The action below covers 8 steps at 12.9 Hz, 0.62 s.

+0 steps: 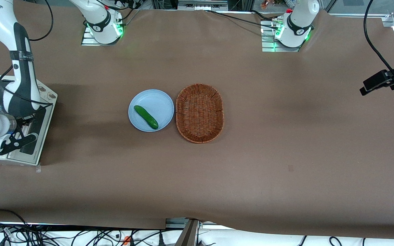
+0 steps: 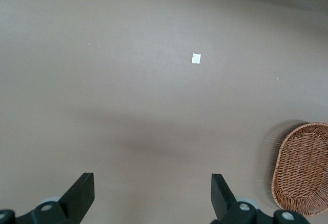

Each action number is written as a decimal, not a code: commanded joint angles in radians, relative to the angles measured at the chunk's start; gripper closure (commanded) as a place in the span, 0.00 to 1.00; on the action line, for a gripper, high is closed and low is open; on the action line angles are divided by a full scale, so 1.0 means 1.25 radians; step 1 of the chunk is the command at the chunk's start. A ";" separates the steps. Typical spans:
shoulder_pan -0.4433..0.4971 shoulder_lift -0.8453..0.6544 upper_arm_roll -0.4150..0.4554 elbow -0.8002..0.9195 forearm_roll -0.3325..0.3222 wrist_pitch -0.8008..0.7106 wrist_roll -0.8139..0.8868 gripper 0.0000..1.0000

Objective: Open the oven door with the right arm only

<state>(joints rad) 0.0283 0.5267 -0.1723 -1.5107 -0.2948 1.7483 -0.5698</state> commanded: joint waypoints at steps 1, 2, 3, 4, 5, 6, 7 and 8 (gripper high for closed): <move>0.015 0.030 0.005 -0.030 0.042 0.057 0.034 1.00; 0.019 0.036 0.005 -0.030 0.043 0.064 0.045 1.00; 0.019 0.041 0.007 -0.030 0.043 0.070 0.051 1.00; 0.021 0.045 0.007 -0.031 0.044 0.072 0.051 1.00; 0.023 0.049 0.007 -0.030 0.058 0.074 0.051 1.00; 0.023 0.056 0.005 -0.030 0.071 0.076 0.052 1.00; 0.023 0.065 0.005 -0.030 0.082 0.090 0.052 1.00; 0.023 0.076 0.007 -0.030 0.088 0.097 0.052 1.00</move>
<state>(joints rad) 0.0796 0.5605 -0.1517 -1.5353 -0.1744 1.7926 -0.5054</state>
